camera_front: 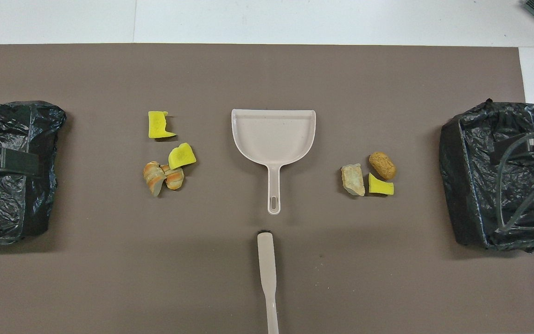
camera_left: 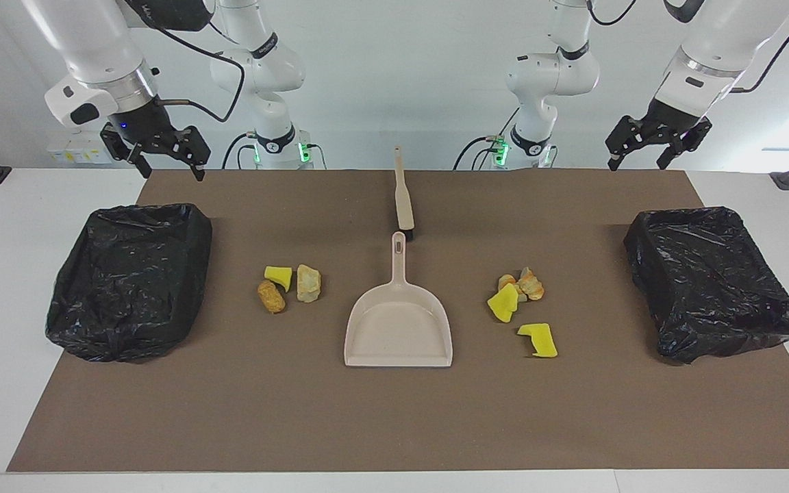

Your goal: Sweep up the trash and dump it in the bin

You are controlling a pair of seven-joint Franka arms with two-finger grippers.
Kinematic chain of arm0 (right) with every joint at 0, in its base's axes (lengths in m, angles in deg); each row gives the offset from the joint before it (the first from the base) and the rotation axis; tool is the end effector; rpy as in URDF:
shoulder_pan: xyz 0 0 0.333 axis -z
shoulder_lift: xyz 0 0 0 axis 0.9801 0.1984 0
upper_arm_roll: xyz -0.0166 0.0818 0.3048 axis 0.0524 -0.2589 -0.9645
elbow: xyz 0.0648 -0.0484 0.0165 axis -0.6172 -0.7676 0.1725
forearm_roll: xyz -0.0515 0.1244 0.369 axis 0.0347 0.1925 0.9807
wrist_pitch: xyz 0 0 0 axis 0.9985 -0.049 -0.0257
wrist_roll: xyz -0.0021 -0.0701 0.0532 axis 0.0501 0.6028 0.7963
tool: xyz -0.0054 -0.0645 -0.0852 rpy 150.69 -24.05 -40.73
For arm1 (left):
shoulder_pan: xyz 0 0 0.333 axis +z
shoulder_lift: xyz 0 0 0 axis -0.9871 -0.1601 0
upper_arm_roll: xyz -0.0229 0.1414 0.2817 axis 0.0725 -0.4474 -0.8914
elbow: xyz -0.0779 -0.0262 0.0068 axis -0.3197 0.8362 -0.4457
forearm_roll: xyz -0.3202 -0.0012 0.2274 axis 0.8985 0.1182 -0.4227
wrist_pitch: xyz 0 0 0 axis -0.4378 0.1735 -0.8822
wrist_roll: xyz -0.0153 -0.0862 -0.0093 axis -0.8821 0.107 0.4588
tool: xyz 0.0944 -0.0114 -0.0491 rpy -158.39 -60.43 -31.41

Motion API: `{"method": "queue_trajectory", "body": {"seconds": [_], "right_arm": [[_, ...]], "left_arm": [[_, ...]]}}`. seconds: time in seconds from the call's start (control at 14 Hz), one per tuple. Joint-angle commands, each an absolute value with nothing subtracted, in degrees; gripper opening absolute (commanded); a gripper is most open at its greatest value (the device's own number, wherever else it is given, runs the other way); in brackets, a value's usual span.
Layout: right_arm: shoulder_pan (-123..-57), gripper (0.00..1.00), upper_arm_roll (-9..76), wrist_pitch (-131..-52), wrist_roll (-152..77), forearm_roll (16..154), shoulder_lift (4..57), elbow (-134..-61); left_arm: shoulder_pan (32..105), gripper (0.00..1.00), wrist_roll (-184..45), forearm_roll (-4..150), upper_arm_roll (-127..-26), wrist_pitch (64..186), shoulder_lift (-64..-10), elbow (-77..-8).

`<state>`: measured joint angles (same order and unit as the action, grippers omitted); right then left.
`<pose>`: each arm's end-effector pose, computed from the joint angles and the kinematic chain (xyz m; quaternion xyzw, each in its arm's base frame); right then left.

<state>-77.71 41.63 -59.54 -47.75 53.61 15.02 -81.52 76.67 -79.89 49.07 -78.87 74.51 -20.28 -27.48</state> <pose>0.5450 -0.0177 0.6381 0.9991 -0.0374 -0.0176 0.0064 0.5113 -0.0464 0.6455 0.9999 0.0028 -0.0037 0.0146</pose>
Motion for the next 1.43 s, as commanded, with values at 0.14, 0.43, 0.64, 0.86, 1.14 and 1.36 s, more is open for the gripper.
{"method": "queue_trajectory", "body": {"seconds": [0.14,0.43,0.64,0.86,1.14,1.36], "right_arm": [[-77.94,1.00,42.01,-59.25,-47.76,54.60,14.44,-81.81],[-77.94,1.00,42.01,-59.16,-47.76,54.60,14.44,-81.90],[-77.94,1.00,42.01,-59.25,-47.67,54.60,14.44,-81.81],[-77.94,1.00,42.01,-59.16,-47.76,54.60,14.44,-81.81],[-77.94,1.00,42.01,-59.25,-47.67,54.60,14.44,-81.90],[-77.94,1.00,42.01,-59.25,-47.67,54.60,14.35,-81.81]], "left_arm": [[77.98,1.00,-80.49,48.70,-79.18,75.46,-18.25,-30.19],[78.50,1.00,-80.40,48.70,-79.18,75.64,-18.34,-30.37],[77.89,1.00,-80.49,48.70,-79.18,75.64,-18.34,-30.46],[77.71,1.00,-80.40,48.70,-78.92,75.55,-18.25,-30.80],[77.63,1.00,-80.40,49.06,-78.83,75.55,-17.20,-32.91],[77.10,1.00,-80.40,49.23,-78.57,76.60,-17.11,-34.84]]}}
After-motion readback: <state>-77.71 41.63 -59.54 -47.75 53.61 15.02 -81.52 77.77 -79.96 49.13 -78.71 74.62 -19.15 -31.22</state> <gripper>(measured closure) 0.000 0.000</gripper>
